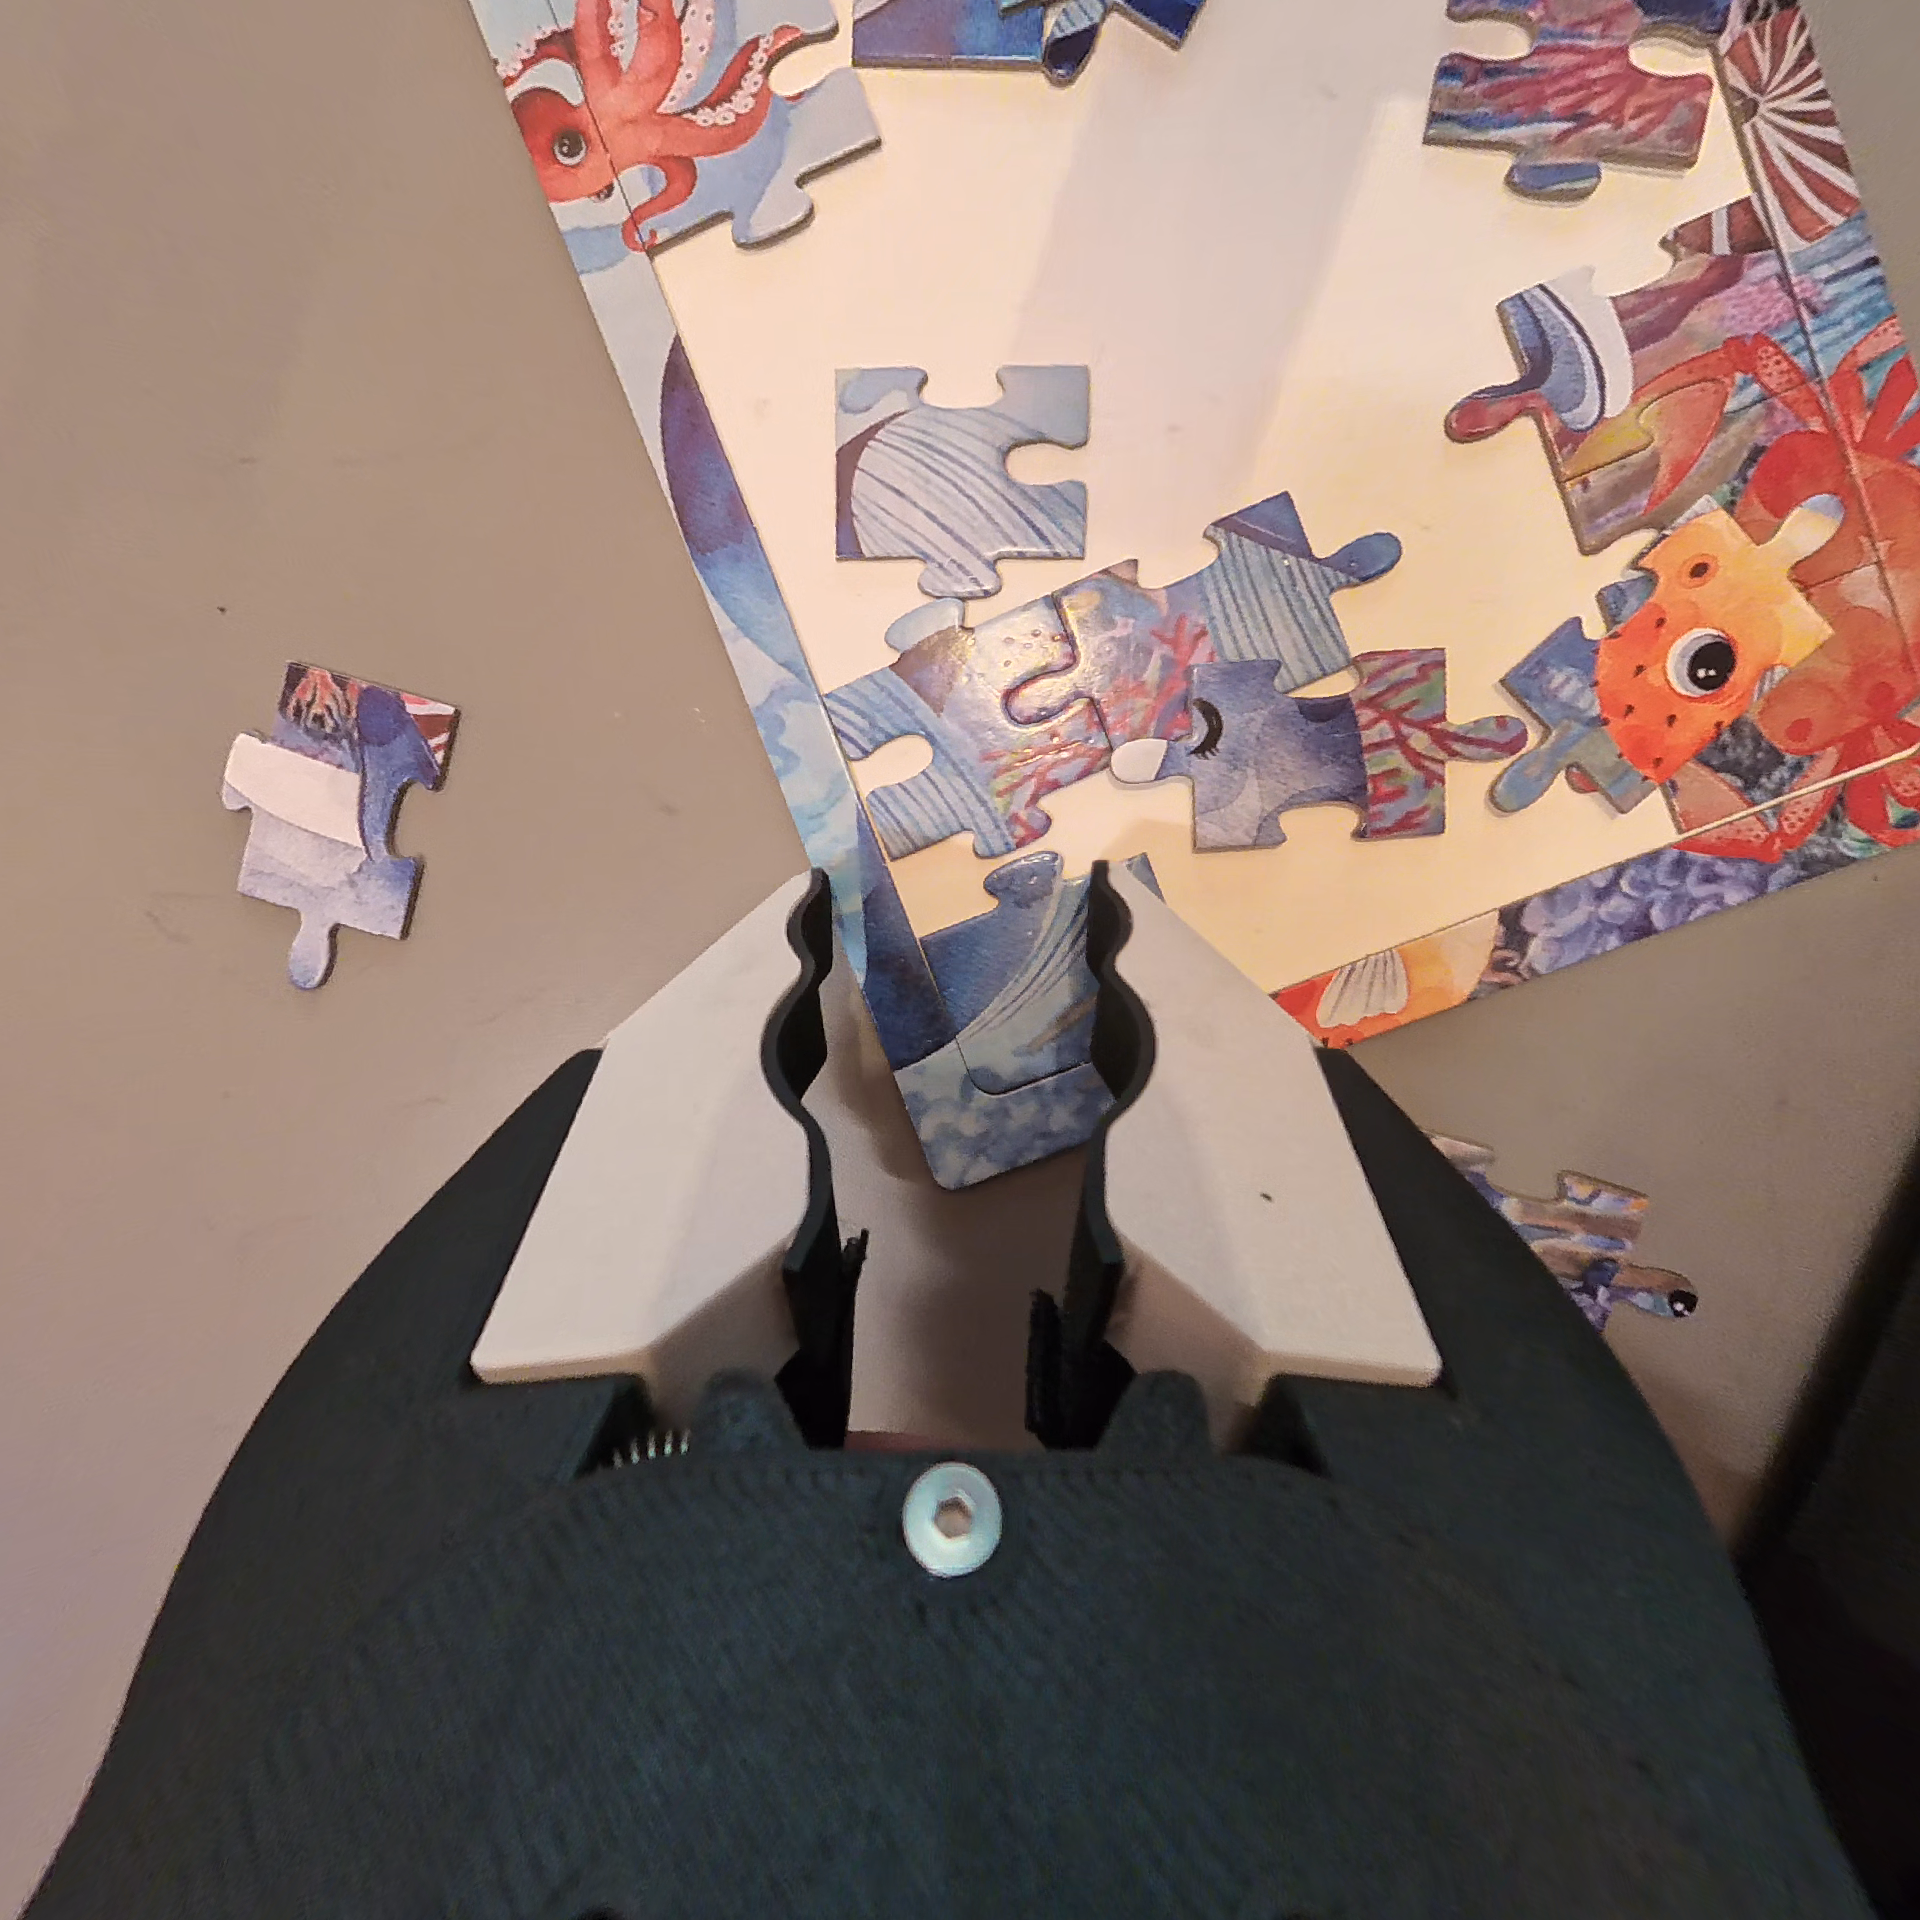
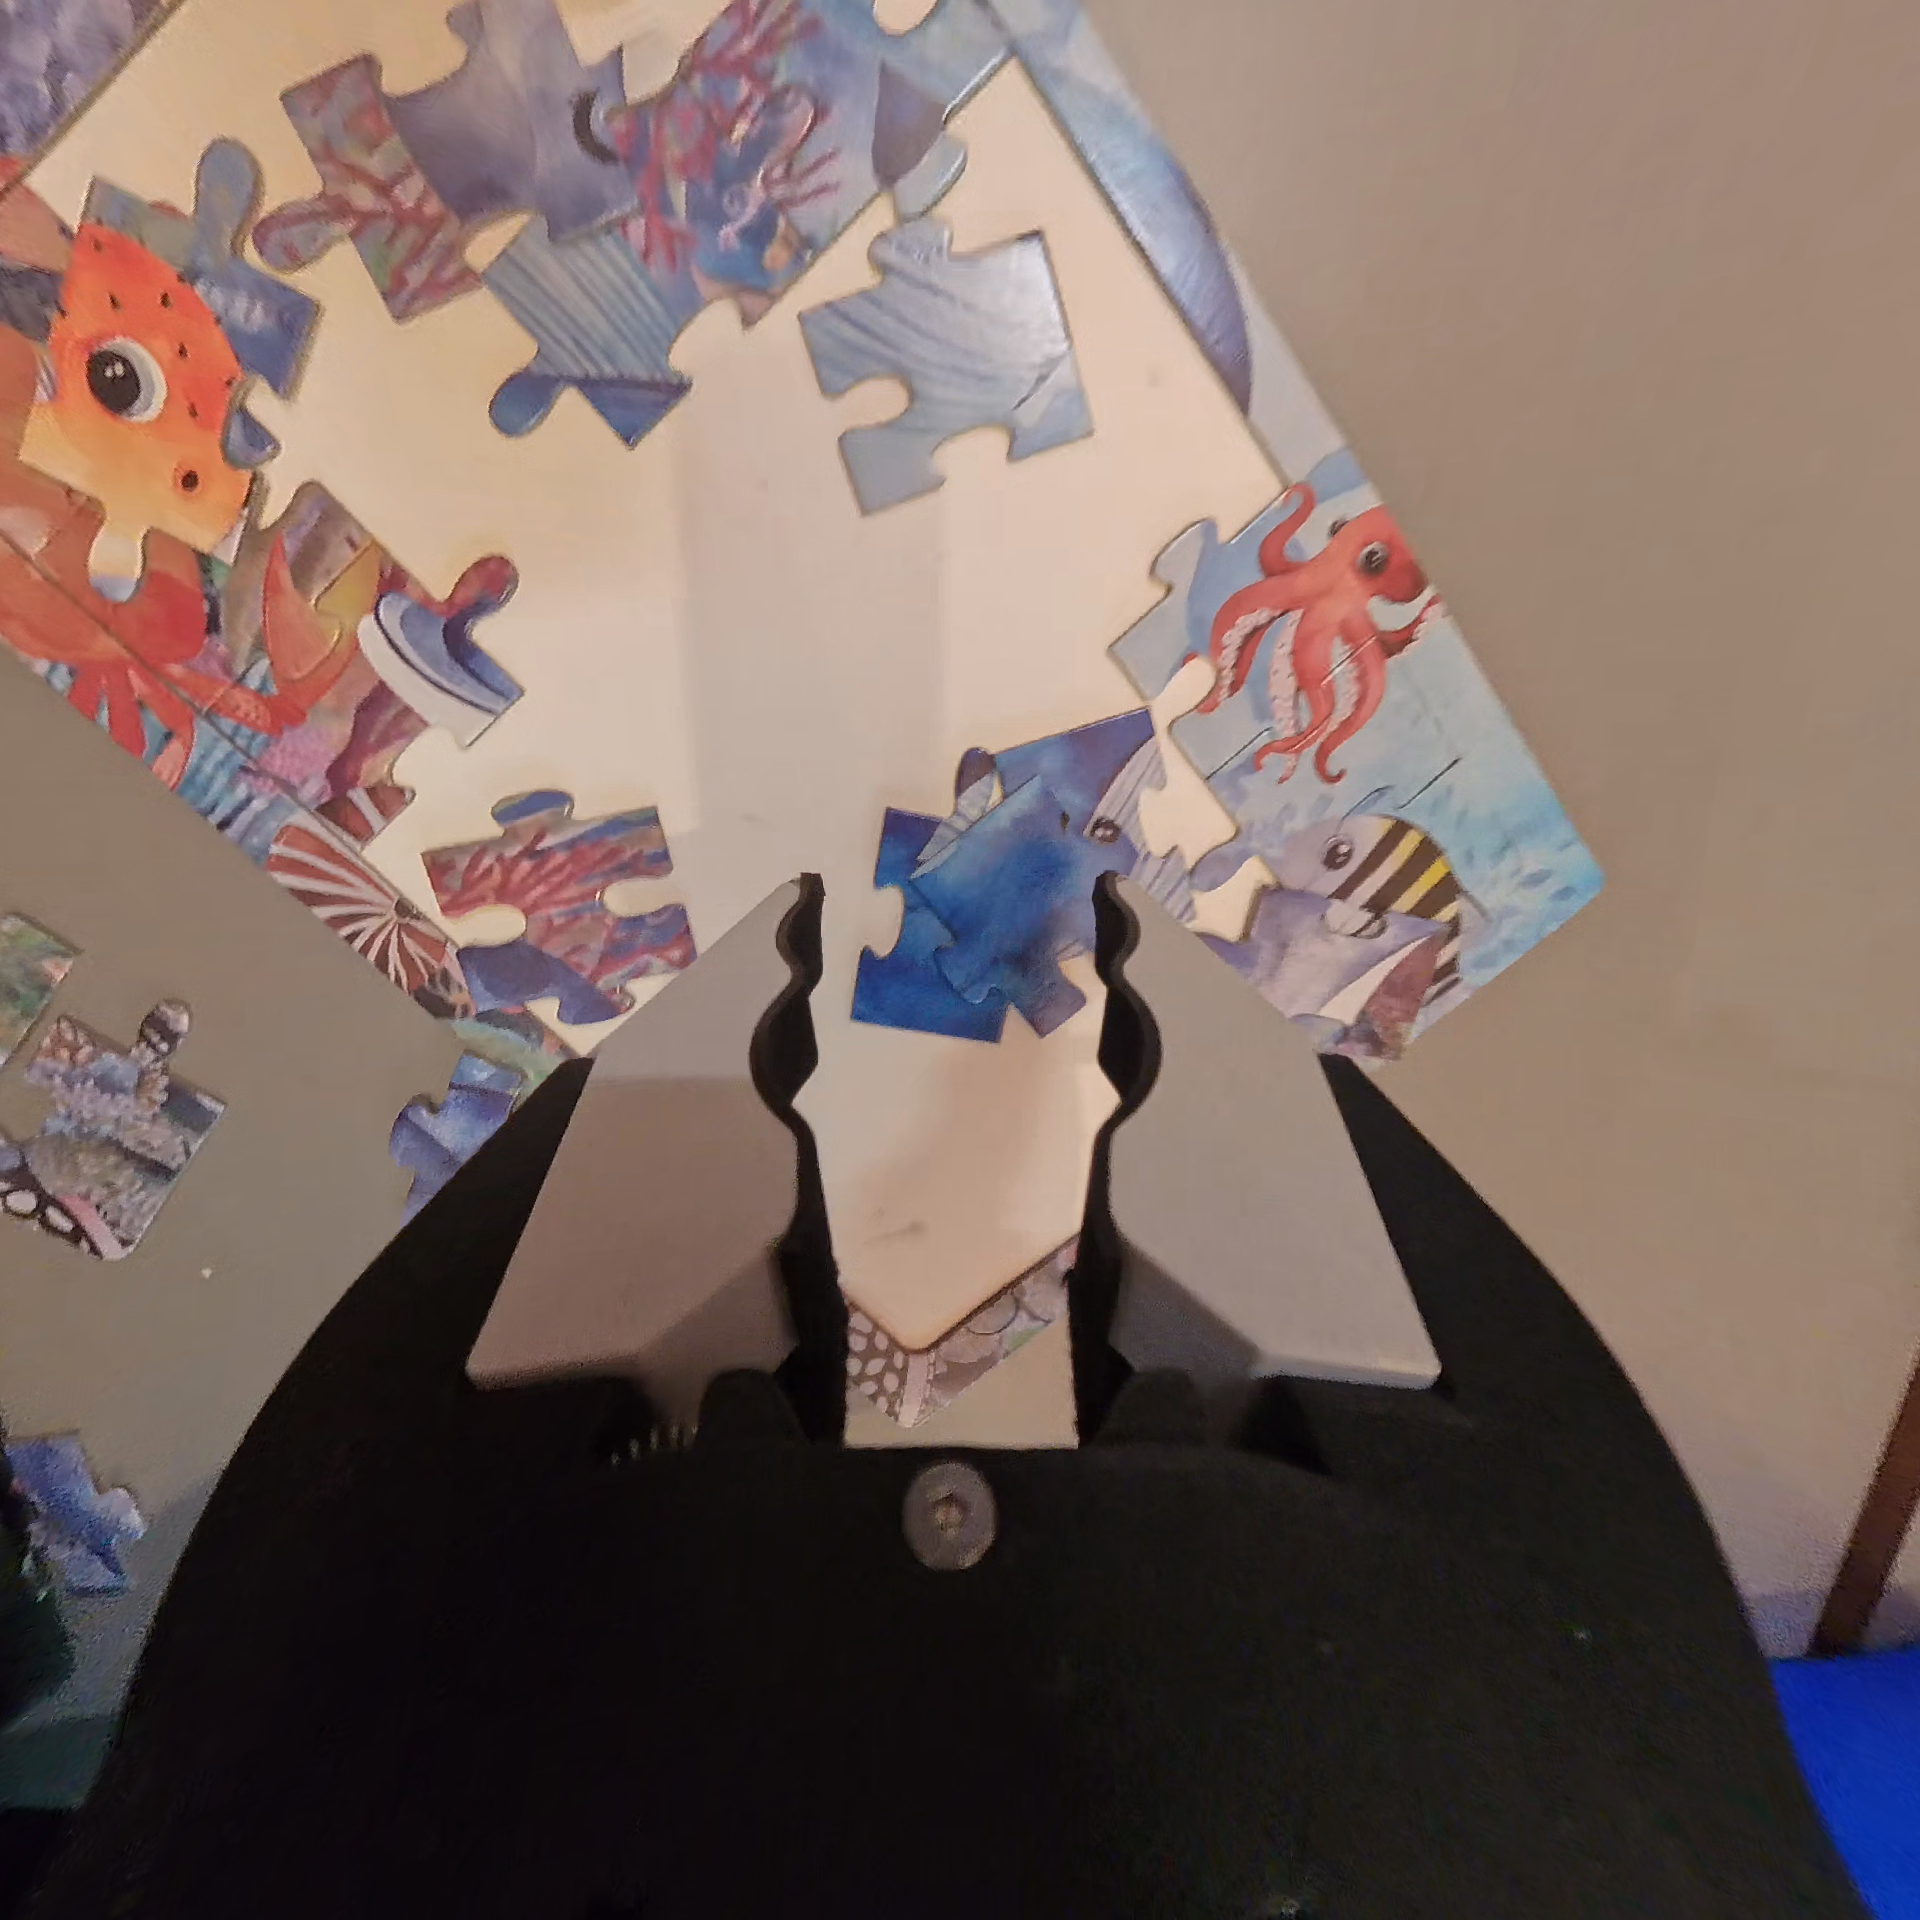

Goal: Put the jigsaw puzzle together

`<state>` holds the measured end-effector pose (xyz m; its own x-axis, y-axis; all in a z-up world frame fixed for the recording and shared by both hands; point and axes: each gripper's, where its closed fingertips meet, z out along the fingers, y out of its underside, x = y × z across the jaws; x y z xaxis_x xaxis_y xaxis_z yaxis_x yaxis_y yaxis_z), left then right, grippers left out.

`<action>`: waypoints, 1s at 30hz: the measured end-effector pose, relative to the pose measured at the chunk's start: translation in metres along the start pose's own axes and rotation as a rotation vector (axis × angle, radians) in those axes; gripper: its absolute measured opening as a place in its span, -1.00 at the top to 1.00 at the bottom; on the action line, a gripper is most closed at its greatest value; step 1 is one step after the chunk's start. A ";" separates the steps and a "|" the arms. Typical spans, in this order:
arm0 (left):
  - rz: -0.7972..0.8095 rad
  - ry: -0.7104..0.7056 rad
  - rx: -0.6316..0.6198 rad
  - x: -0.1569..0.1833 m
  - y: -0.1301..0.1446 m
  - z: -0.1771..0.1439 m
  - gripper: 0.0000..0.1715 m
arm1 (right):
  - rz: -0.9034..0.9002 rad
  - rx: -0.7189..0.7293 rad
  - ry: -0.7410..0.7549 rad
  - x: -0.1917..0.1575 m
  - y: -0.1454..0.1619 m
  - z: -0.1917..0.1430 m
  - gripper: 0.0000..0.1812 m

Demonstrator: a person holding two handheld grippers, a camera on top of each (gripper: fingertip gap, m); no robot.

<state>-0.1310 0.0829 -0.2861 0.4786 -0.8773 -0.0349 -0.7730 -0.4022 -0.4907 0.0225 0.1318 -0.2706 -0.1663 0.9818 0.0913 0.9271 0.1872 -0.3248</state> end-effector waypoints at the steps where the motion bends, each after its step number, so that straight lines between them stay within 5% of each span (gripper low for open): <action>1: 0.002 -0.007 0.003 -0.001 -0.001 0.000 0.46 | 0.001 -0.012 -0.021 -0.003 0.004 0.002 0.43; 30: 0.009 -0.011 0.021 -0.002 -0.003 0.003 0.56 | 0.189 -0.037 -0.018 0.018 0.017 0.012 0.48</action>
<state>-0.1280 0.0864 -0.2866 0.4764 -0.8779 -0.0488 -0.7683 -0.3887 -0.5085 0.0315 0.1528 -0.2863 0.0063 0.9999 0.0152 0.9542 -0.0014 -0.2993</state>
